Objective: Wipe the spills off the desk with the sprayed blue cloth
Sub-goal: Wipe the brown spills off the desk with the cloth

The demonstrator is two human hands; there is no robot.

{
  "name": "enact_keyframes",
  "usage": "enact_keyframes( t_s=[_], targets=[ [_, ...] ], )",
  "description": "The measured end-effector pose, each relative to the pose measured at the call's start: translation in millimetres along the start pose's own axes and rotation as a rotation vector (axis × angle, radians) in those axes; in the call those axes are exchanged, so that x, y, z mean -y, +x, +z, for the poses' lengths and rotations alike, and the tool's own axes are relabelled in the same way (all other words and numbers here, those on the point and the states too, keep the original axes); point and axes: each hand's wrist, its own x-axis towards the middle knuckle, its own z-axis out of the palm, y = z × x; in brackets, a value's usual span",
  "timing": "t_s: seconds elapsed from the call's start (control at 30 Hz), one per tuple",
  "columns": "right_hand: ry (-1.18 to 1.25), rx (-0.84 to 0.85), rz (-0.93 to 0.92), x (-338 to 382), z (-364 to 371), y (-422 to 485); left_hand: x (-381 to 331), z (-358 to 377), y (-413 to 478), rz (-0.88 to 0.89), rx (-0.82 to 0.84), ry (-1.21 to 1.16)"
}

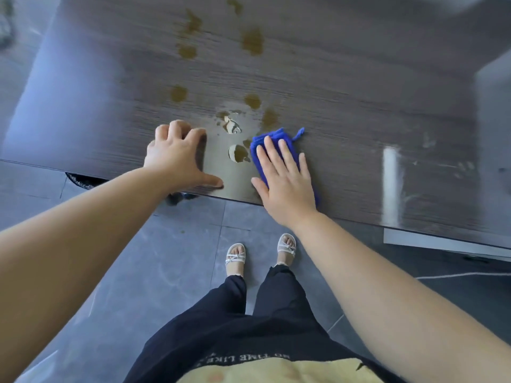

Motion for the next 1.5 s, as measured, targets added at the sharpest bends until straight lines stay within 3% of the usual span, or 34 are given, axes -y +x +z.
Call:
enact_keyframes(
  t_s=[0.07, 0.2, 0.3, 0.37, 0.47, 0.57, 0.63, 0.73, 0.83, 0.9, 0.97, 1.03, 1.1, 1.2, 1.33, 1.4, 1.5],
  targets=[
    [-0.025, -0.025, -0.045, -28.1, -1.7, -8.1, 5.3, 1.0, 0.1, -0.029, 0.003, 0.003],
    [-0.03, -0.028, 0.326, -61.0, -14.5, 28.2, 9.6, 5.1, 0.1, -0.047, 0.022, 0.075],
    [-0.023, -0.051, 0.445, -35.0, -20.9, 73.3, 8.5, 5.9, 1.1, -0.063, 0.038, 0.074],
    [-0.02, -0.023, 0.315, -8.4, -18.1, 82.3, 5.4, 4.1, 1.3, -0.072, 0.054, 0.077],
    [-0.053, 0.012, -0.098, 11.2, -6.7, 54.1, 2.7, 2.0, 2.3, -0.08, 0.056, 0.082],
    [-0.139, 0.003, -0.424, -31.3, -6.3, 30.2, 3.7, 1.8, 2.4, -0.074, 0.057, 0.089],
    [-0.163, 0.027, -0.387, -70.7, -15.4, 33.6, 4.4, 2.1, 2.3, -0.065, 0.062, 0.094],
    [-0.08, 0.001, 0.018, -85.4, -29.8, 72.5, 3.1, 2.1, 3.6, -0.066, 0.066, 0.102],
    [-0.043, -0.097, 0.36, -37.2, -28.0, 111.9, -0.9, 1.1, 6.5, -0.07, 0.084, 0.11],
    [-0.01, -0.103, 0.291, 1.3, -17.3, 111.6, -1.9, 0.4, 7.2, -0.078, 0.098, 0.128],
    [-0.023, -0.075, 0.004, 22.6, -6.5, 85.9, -2.5, -0.6, 8.9, -0.083, 0.101, 0.143],
    [-0.074, -0.037, -0.289, 11.1, -4.4, 61.7, -2.5, -1.0, 8.6, -0.079, 0.104, 0.139],
    [-0.117, -0.002, -0.41, -22.0, -10.2, 58.8, -1.4, -0.5, 8.7, -0.072, 0.106, 0.128],
    [-0.087, -0.004, -0.183, -55.2, -25.1, 84.6, -0.4, -0.5, 8.2, -0.068, 0.107, 0.118],
    [-0.068, -0.069, 0.228, -10.2, -27.5, 135.8, -1.3, -3.3, 7.2, -0.066, 0.114, 0.121],
    [-0.032, -0.044, 0.168, 23.5, -21.5, 136.3, -1.8, -3.0, 6.9, -0.067, 0.113, 0.12],
    [-0.044, 0.005, -0.213, 40.9, -7.0, 88.2, -0.7, -1.7, 6.6, -0.068, 0.11, 0.113]
  ],
)
